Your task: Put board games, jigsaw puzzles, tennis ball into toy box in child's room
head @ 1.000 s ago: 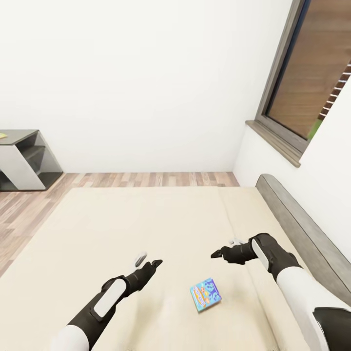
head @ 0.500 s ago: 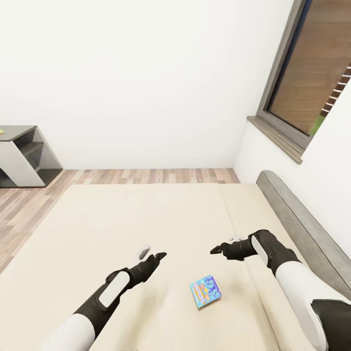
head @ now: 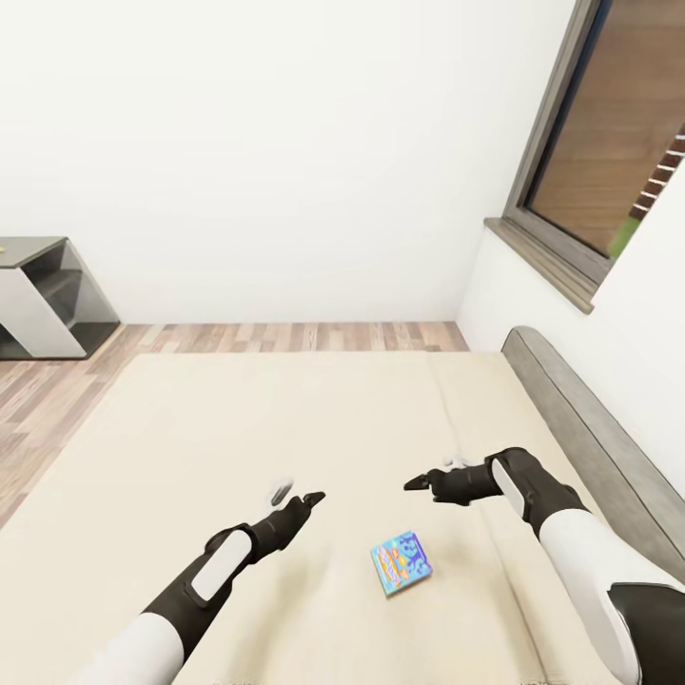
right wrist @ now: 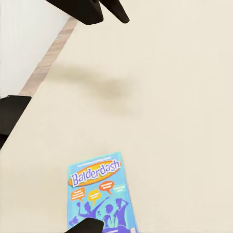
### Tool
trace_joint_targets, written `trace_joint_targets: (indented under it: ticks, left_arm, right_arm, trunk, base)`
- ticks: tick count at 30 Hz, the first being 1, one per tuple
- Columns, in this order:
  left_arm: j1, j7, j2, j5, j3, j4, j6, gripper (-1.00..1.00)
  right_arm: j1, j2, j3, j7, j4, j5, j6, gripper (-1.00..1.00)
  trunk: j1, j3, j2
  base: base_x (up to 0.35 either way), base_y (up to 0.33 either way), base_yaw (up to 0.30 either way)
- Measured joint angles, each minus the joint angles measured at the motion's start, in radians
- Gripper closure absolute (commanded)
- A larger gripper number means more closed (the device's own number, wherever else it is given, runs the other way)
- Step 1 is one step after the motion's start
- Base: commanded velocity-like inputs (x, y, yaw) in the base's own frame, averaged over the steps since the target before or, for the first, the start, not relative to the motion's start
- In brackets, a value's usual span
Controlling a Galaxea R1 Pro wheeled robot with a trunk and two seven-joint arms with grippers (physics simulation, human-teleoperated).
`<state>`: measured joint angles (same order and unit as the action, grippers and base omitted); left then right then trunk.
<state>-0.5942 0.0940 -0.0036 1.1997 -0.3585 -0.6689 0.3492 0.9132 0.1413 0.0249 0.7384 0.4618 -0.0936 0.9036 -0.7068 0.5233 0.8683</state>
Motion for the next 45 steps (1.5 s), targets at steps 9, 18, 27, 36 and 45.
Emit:
trace_joint_targets:
  ticks: [9,18,27,36,45]
  left_arm:
    - [0.004,0.004,0.009,0.004,0.003,-0.001,0.02,-1.0]
    - [0.005,-0.001,0.011,0.005,0.005,-0.003,0.052,-1.0]
    - [0.005,-0.006,0.013,0.002,0.008,-0.004,0.06,-1.0]
    - [-0.02,-0.011,0.018,0.002,0.028,-0.001,0.063,-1.0]
    - [-0.057,-0.01,0.02,0.0,0.064,0.0,0.069,-1.0]
  right_arm:
    - [-0.003,0.01,-0.005,0.051,0.0,-0.003,-0.022,-1.0]
    - [-0.006,0.015,-0.007,0.078,0.0,-0.006,-0.055,-1.0]
    - [-0.008,0.014,-0.008,0.094,0.0,-0.006,-0.066,-1.0]
    - [-0.007,0.016,-0.008,0.1,0.0,-0.006,-0.069,-1.0]
    - [-0.003,0.019,-0.009,0.102,0.0,-0.006,-0.07,-1.0]
  trunk:
    - [0.0,0.015,0.0]
    - [0.0,0.029,0.0]
    - [0.0,0.044,0.0]
    - [0.0,0.058,0.0]
    - [0.0,0.073,0.0]
  base:
    - [0.0,0.0,0.0]
    - [0.0,0.0,0.0]
    - [0.0,0.0,0.0]
    - [0.0,0.0,0.0]
    - [0.0,0.0,0.0]
